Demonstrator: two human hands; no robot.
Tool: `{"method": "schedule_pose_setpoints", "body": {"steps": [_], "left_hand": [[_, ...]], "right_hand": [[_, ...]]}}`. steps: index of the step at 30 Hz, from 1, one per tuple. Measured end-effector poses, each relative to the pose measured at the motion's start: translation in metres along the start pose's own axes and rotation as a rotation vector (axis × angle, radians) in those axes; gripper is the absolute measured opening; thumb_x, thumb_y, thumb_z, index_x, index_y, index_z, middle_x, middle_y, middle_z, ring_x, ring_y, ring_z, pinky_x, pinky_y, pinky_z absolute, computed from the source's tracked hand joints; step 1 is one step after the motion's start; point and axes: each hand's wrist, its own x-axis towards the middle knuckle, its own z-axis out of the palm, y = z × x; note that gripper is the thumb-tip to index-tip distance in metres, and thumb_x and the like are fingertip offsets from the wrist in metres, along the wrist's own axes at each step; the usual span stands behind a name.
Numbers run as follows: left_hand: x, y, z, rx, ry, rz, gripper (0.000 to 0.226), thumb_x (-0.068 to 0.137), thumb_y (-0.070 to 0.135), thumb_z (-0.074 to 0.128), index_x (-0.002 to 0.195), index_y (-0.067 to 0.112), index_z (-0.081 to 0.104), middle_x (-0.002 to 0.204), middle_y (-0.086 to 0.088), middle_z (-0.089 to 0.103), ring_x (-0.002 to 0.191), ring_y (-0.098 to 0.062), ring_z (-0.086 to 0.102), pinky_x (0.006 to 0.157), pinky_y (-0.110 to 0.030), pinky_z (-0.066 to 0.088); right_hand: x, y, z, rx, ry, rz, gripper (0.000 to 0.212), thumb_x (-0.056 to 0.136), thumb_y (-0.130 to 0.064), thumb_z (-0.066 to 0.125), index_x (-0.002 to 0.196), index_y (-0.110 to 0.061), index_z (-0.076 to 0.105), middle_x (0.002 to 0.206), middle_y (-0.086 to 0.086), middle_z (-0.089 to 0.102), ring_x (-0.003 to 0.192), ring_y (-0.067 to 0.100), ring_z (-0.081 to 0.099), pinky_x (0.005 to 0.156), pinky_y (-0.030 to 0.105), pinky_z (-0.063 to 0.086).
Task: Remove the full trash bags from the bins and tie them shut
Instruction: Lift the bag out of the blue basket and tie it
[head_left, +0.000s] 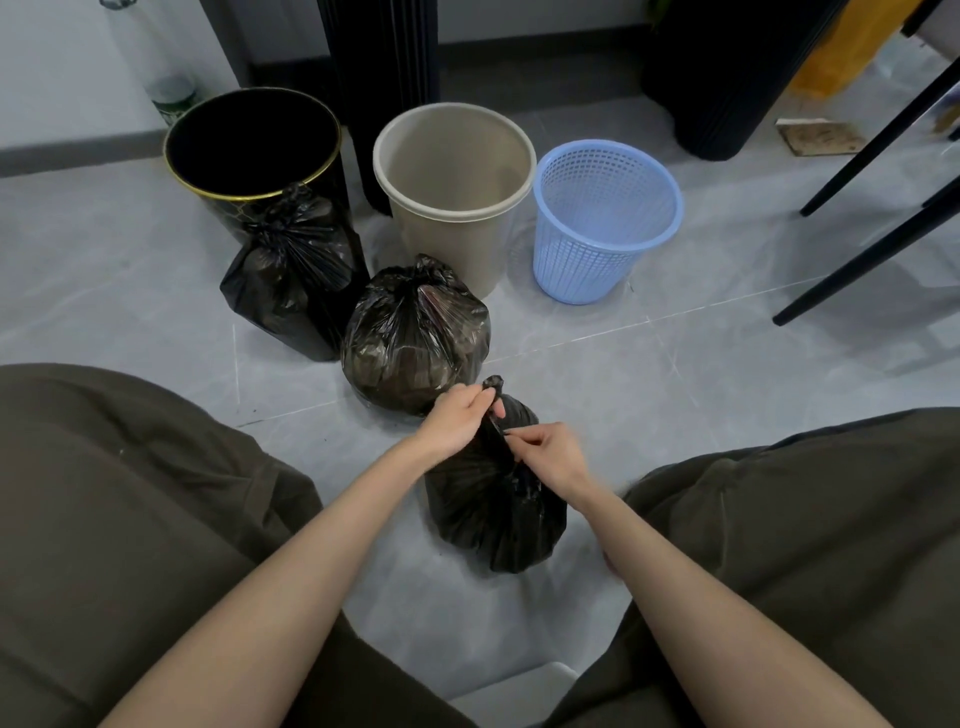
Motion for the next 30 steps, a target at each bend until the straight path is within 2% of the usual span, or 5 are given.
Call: {"method": "schedule_pose_setpoints", "body": {"steps": [6,14,17,25,30], "left_hand": [[0.003,0.021,-0.015,-0.045,-0.164,0.031,0.028,0.100,0.020,0.039,0.087,0.013,0.064,0.063,0.003,0.049,0.057,-0.007,0.042,0.053,-0.011,0.035],[-0.001,0.020,-0.011,-0.112,-0.143,0.051,0.027,0.099,0.012,0.041,0.111,0.001,0.063,0.091,-0.011,0.067,0.079,-0.008,0.056,0.075,-0.014,0.044],[-0.003,0.010,-0.012,0.003,-0.112,0.028,0.035,0.092,0.016,0.056,0.127,0.012,0.053,0.098,-0.005,0.063,0.080,-0.008,0.057,0.076,-0.015,0.044],[-0.012,-0.001,-0.007,0.471,-0.027,0.062,0.024,0.075,0.029,0.075,0.099,0.024,0.074,0.098,0.001,0.073,0.098,-0.017,0.065,0.088,-0.025,0.046],[-0.013,0.009,-0.009,0.461,-0.001,0.053,0.018,0.073,0.027,0.078,0.091,0.025,0.077,0.091,0.000,0.075,0.090,-0.018,0.066,0.088,-0.025,0.049]], "right_hand": [[-0.002,-0.008,-0.003,-0.051,-0.212,-0.050,0.035,0.082,-0.003,0.054,0.050,-0.017,0.053,0.047,-0.011,0.046,0.058,0.007,0.040,0.061,0.024,0.033],[0.000,-0.013,-0.008,-0.127,-0.252,0.007,0.035,0.088,-0.031,0.064,0.055,-0.018,0.061,0.041,-0.011,0.048,0.046,0.003,0.037,0.047,0.013,0.030],[0.000,-0.013,-0.012,-0.094,-0.200,0.057,0.036,0.090,-0.034,0.060,0.058,-0.018,0.062,0.057,-0.001,0.058,0.054,0.009,0.044,0.051,0.017,0.033],[-0.001,-0.026,-0.020,0.076,-0.196,0.194,0.033,0.096,-0.027,0.051,0.064,-0.020,0.046,0.058,-0.008,0.067,0.047,0.005,0.037,0.040,0.009,0.030],[0.002,-0.026,-0.030,0.267,-0.191,0.350,0.015,0.095,-0.019,0.053,0.089,-0.009,0.063,0.056,-0.008,0.070,0.036,-0.002,0.045,0.036,0.007,0.033]]}}
